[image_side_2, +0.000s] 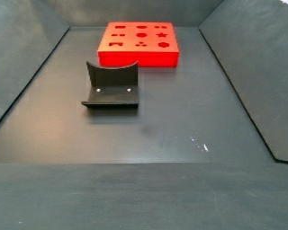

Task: Insert the round object.

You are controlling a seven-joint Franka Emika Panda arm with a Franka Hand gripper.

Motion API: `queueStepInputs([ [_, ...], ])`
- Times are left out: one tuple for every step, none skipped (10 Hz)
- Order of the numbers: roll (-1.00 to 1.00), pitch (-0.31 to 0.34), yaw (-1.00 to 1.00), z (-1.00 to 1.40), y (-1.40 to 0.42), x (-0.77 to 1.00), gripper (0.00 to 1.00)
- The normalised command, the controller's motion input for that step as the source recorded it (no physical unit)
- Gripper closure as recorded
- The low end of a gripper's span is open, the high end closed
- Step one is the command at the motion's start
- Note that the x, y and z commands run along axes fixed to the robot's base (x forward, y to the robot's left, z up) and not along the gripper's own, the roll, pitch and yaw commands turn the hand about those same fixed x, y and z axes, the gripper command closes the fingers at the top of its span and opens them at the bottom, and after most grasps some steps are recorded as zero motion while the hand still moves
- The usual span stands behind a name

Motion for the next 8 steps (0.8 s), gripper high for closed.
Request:
queueStepInputs([
  [0.50, 0.000, 0.00, -0.15, -0.36, 0.61, 1.00],
  [0.44, 0.020, -0.02, -0.37, -0.26, 0.14, 1.00],
  [0.00, 0.030, -0.15, -0.59, 0.01, 0.00, 1.00],
  [0.00, 0.041, -0.18, -0.68, 0.00, 0.05, 1.00],
  [0.00, 0.080, -0.17, -0.65, 0.04, 0.00, 1.00],
  [-0.17, 0.194, -0.17, -0.63, 0.09, -0.07, 1.00],
  [-0.33, 0.157, -0.13, -0.36, 0.00, 0.00, 1.00],
  [-0.39, 0.153, -0.08, -0.27, 0.03, 0.00, 1.00],
])
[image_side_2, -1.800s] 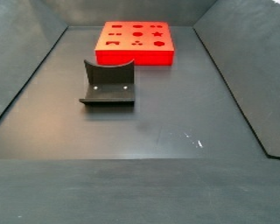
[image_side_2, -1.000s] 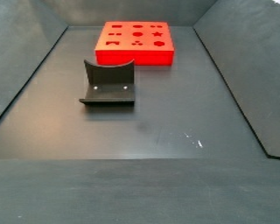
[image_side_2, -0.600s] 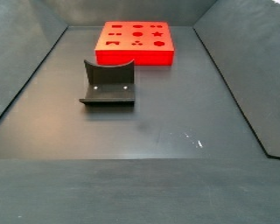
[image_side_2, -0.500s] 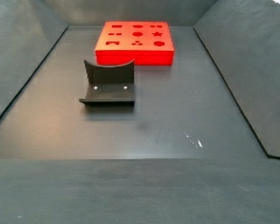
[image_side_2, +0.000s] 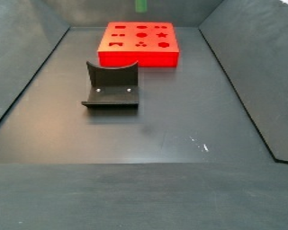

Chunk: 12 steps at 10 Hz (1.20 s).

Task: Insert the round object.

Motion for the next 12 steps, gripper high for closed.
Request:
queueStepInputs([
  [-0.45, 0.063, -0.07, -0.22, 0.09, -0.05, 1.00],
  [-0.41, 0.017, -0.03, -0.09, 0.11, -0.07, 1.00],
  [0.01, 0.000, 0.00, 0.00, 0.00, 0.00, 1.00],
  [0.12, -0.187, 0.17, 0.00, -0.07, -0.25, 1.00],
  [0.00, -0.266, 0.27, 0.00, 0.00, -0.04, 1.00],
  [0.01, -0.233, 0.28, 0.00, 0.00, -0.08, 1.00],
  [0.00, -0.240, 0.30, 0.00, 0.00, -0.21, 1.00],
  [0.02, -0.297, 0.26, 0.01, 0.00, -0.29, 1.00],
  [0.15, -0.397, 0.24, 0.00, 0.00, -0.39, 1.00],
  [0.11, -0.411, 0.10, 0.09, 0.00, -0.41, 1.00],
  [0.07, -0.243, 0.04, 0.02, 0.00, -0.20, 1.00],
  [0.24, -0.163, 0.00, 0.00, -0.16, -0.11, 1.00],
])
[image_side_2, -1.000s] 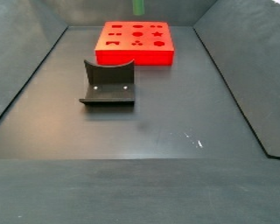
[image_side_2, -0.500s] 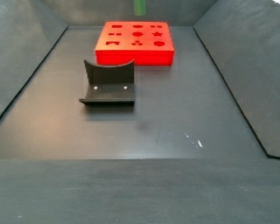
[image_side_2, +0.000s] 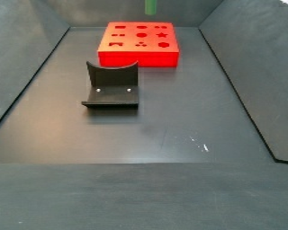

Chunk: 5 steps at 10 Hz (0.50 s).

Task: Insert the round object.

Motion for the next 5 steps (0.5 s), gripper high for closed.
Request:
queueStepInputs([
  [0.00, 0.000, 0.00, -0.02, 0.00, 0.00, 1.00],
  [0.02, 0.091, 0.00, -0.51, -0.07, 0.57, 1.00],
  [0.09, 0.136, 0.14, -0.39, 0.00, 1.00, 1.00],
  [0.05, 0.117, 0.22, -0.32, 0.00, 1.00, 1.00],
  [0.08, 0.113, 0.25, -0.33, 0.00, 0.97, 1.00],
])
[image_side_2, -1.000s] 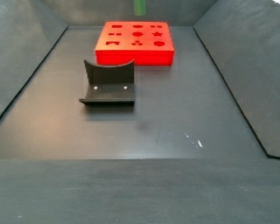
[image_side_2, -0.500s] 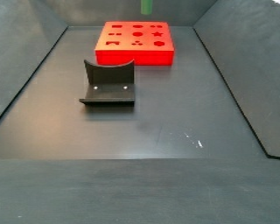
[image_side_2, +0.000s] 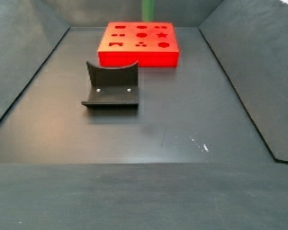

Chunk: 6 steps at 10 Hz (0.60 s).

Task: Insert the round object.

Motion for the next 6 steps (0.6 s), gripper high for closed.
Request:
queueStepInputs([
  [0.12, 0.104, 0.29, -0.30, 0.00, 0.90, 1.00],
  [0.14, 0.100, 0.32, -0.27, 0.00, 0.86, 1.00],
  [0.00, 0.027, 0.12, 0.00, 0.00, 0.13, 1.00],
  [0.02, 0.000, 0.00, 0.00, 0.00, 0.00, 1.00],
  [0.17, -0.019, 0.07, -0.29, 0.00, 0.00, 1.00],
  [0.33, -0.023, 0.05, -0.41, 0.00, 0.03, 1.00],
])
